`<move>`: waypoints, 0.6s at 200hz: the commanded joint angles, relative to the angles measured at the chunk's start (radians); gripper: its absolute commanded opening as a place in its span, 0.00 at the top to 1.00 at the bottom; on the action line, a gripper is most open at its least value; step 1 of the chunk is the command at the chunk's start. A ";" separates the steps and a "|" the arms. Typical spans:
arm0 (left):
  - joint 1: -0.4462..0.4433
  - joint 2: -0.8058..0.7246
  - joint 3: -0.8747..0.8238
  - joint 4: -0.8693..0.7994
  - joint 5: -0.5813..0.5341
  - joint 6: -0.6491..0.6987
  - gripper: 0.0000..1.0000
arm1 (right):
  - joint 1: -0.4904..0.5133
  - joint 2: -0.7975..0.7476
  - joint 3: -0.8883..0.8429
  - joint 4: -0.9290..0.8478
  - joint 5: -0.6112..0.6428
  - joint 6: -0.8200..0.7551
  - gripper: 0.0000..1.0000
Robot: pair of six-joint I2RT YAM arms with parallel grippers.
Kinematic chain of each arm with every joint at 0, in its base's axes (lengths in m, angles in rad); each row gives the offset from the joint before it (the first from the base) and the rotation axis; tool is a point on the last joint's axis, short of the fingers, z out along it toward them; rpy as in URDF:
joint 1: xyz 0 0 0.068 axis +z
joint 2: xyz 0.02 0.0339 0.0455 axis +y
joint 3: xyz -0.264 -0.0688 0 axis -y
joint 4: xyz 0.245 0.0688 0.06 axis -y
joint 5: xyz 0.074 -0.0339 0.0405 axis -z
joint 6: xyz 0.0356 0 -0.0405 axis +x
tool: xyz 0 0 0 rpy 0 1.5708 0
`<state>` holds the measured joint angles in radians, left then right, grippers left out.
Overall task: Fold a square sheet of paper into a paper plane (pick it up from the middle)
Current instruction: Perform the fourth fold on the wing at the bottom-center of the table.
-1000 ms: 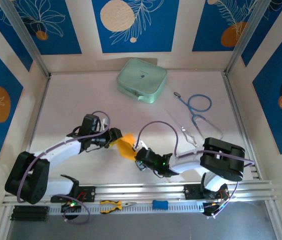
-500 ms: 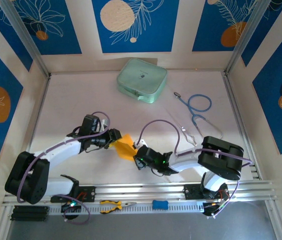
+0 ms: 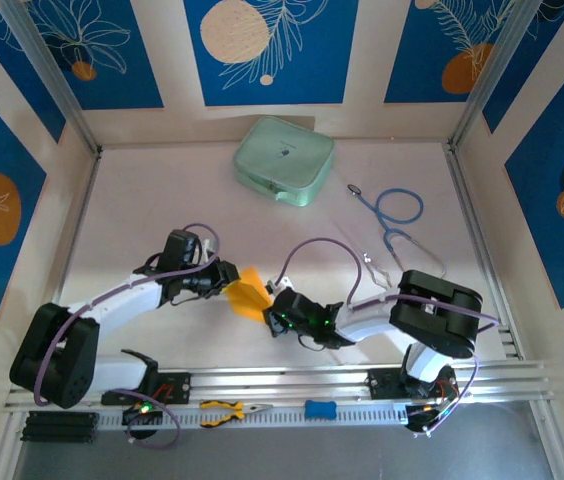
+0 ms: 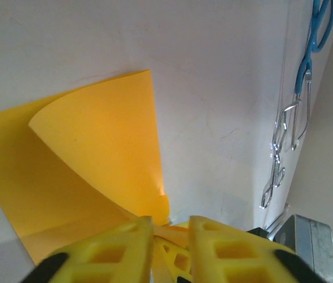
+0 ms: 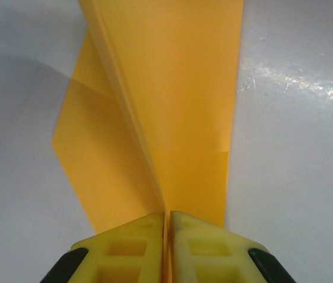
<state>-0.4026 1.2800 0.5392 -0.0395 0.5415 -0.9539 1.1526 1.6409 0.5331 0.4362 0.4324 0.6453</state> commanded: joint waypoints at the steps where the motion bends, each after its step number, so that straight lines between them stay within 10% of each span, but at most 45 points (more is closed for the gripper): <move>1: -0.005 0.007 -0.016 0.029 0.009 -0.006 0.83 | -0.014 0.034 0.019 -0.026 -0.056 0.073 0.87; 120: -0.007 0.092 -0.009 0.144 0.045 -0.029 0.88 | -0.045 0.041 0.017 0.048 -0.126 0.167 0.84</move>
<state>-0.4026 1.3510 0.5339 0.0616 0.5529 -0.9710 1.1137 1.6608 0.5510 0.4629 0.3386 0.7906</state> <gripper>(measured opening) 0.115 0.156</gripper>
